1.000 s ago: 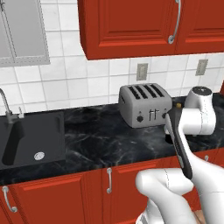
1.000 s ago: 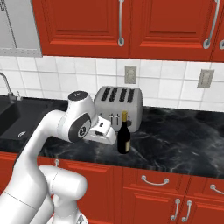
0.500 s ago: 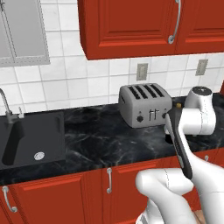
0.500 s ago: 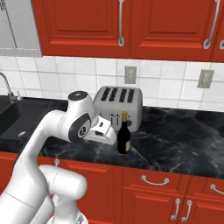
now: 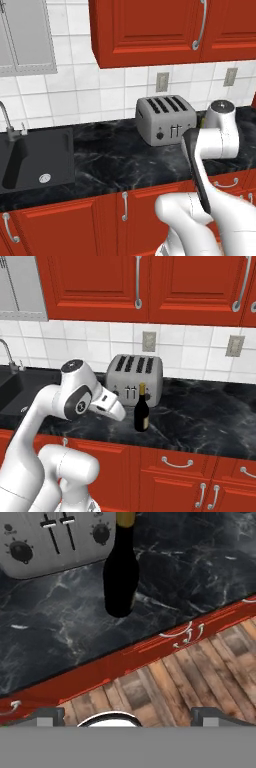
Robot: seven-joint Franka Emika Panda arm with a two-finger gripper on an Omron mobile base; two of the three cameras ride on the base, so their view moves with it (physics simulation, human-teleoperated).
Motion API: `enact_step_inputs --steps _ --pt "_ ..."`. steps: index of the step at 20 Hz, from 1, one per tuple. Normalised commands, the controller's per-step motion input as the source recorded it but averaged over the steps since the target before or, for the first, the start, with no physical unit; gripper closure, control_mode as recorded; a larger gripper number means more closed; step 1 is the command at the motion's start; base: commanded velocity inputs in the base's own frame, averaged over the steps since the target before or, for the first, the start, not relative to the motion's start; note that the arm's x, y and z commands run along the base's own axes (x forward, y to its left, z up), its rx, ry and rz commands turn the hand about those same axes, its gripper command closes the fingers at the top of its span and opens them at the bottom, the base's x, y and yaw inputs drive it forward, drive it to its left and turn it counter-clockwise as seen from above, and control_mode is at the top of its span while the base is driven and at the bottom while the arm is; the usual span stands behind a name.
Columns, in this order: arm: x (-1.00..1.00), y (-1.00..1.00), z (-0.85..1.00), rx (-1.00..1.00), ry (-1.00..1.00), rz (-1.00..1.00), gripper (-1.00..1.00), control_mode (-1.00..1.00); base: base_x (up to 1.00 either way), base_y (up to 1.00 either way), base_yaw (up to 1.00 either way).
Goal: There is a wine glass and glass cup on the dining counter. Place the wine bottle next to the wine glass and the juice bottle next to the glass cup.
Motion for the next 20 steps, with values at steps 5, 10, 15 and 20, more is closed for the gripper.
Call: enact_step_inputs --steps 5,10,15,20 --pt "0.03 0.37 0.00 -0.12 -0.08 -0.48 -1.00 -1.00 0.00 0.00 0.00" --pt "0.14 0.14 -0.03 -0.11 -0.19 -0.44 -1.00 -1.00 0.00 0.00 0.00" --pt "0.22 -0.03 -0.02 -0.05 -0.36 -0.18 -1.00 -1.00 0.00 0.00 0.00" --pt "0.08 -0.13 -0.01 -0.12 -0.38 -0.10 -1.00 -1.00 0.00 0.00 0.00"
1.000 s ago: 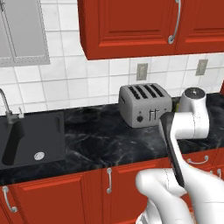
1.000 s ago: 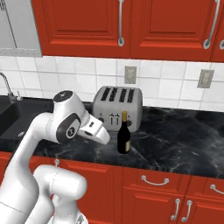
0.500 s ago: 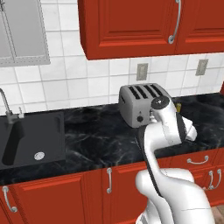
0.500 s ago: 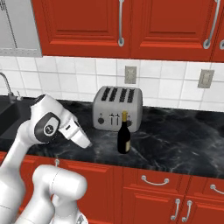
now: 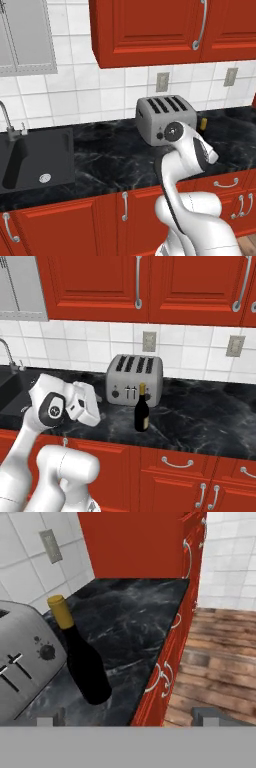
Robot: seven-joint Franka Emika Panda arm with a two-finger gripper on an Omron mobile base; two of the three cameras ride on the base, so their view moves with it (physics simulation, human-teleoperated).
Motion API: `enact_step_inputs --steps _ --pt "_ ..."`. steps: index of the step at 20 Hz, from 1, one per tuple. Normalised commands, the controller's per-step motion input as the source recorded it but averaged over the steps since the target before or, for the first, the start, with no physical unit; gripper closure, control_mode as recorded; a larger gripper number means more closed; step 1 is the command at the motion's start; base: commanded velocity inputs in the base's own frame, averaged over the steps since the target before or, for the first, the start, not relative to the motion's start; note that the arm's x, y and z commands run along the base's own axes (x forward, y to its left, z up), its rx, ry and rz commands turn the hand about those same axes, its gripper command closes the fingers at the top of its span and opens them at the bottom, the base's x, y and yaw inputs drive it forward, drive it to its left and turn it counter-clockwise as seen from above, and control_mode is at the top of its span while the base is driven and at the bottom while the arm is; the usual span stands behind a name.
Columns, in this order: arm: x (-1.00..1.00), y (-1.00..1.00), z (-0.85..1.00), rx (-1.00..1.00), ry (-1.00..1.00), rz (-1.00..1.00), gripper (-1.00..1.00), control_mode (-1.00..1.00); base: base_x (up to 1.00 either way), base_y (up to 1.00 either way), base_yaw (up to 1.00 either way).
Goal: There is a wine glass and glass cup on the dining counter. Place the wine bottle next to the wine glass and the juice bottle next to the glass cup.
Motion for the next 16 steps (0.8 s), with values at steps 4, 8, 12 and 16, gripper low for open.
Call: enact_step_inputs --steps 4,8,12,16 --pt "0.08 -0.01 0.00 -0.07 -0.19 -0.12 -1.00 -1.00 0.00 0.00 0.00" --pt "0.02 -0.04 0.05 -0.10 -0.04 -0.12 -1.00 -1.00 0.00 0.00 0.00" --pt "0.01 -0.13 0.04 -0.06 0.01 -0.09 -1.00 -1.00 0.00 0.00 0.00" --pt "0.08 -0.18 0.00 -0.10 0.01 -0.02 -1.00 -1.00 0.00 0.00 0.00"
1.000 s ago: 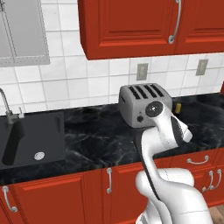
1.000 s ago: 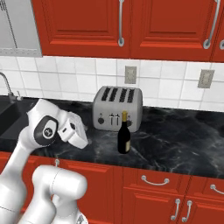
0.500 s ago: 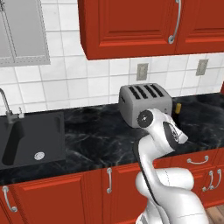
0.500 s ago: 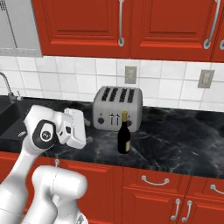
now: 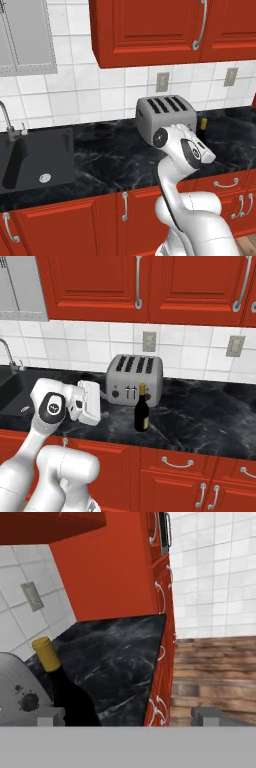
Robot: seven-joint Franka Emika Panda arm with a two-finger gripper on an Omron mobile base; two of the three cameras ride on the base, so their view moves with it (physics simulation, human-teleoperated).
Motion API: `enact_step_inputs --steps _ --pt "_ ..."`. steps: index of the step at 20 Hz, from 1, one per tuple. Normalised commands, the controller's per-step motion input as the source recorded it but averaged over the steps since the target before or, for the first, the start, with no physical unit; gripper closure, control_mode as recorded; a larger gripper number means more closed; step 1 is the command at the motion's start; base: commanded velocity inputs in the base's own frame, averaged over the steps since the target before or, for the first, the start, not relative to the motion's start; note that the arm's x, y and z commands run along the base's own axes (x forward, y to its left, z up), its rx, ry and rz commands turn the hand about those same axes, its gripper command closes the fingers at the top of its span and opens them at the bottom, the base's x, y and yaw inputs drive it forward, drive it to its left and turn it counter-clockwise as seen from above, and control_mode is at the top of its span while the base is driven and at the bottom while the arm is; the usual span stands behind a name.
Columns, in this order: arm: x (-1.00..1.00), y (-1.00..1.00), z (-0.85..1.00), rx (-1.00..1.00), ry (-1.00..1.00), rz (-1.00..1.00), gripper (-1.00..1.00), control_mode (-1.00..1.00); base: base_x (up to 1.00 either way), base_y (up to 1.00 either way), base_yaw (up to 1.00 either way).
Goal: There is a wine glass and glass cup on the dining counter. Place the wine bottle next to the wine glass and the juice bottle next to the glass cup.
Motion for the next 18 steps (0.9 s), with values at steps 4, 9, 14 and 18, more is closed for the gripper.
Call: enact_step_inputs --steps 4,9,14,18 --pt "0.06 -0.15 0.00 -0.07 0.00 0.00 -1.00 -1.00 0.00 0.00 0.00" --pt "0.19 -0.11 0.00 -0.09 0.00 0.00 -1.00 -1.00 0.00 0.00 0.00" --pt "0.20 -0.16 0.00 -0.06 0.03 0.01 -1.00 -1.00 0.00 0.00 0.00" --pt "0.25 -0.15 0.00 0.00 0.08 0.00 -1.00 -1.00 0.00 0.00 0.00"
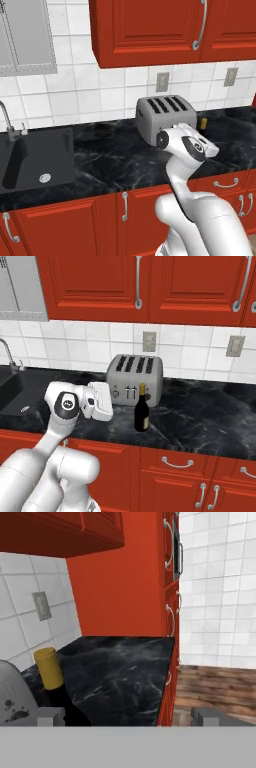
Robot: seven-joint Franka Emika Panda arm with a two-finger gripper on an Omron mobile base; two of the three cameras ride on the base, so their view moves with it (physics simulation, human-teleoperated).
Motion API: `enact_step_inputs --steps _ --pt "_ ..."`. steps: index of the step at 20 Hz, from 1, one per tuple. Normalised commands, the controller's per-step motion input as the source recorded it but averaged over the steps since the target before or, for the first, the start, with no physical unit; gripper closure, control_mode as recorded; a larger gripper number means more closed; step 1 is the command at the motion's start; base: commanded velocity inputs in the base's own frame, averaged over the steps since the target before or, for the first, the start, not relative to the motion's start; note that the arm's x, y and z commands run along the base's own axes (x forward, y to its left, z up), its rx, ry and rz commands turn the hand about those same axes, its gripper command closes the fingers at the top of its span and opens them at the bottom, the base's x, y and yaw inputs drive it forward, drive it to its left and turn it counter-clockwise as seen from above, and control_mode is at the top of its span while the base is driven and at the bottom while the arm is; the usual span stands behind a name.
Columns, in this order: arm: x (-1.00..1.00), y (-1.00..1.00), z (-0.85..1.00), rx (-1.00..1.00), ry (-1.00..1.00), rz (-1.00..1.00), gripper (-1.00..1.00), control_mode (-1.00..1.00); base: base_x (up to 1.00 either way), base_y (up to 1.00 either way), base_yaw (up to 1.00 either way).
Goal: There is a wine glass and glass cup on the dining counter. Place the wine bottle next to the wine glass and the juice bottle next to the glass cup.
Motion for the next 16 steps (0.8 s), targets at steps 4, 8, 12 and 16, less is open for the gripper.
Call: enact_step_inputs --steps 4,8,12,16 --pt "0.27 -0.15 0.00 0.00 0.14 0.01 -1.00 -1.00 0.00 0.00 0.00" --pt "0.29 -0.14 0.00 0.00 0.14 0.01 -1.00 -1.00 0.00 0.00 0.00" --pt "0.31 -0.14 0.00 0.00 0.11 0.01 -1.00 -1.00 0.00 0.00 0.00" --pt "0.34 -0.15 -0.03 0.00 0.08 0.01 -1.00 -1.00 0.00 0.00 0.00"
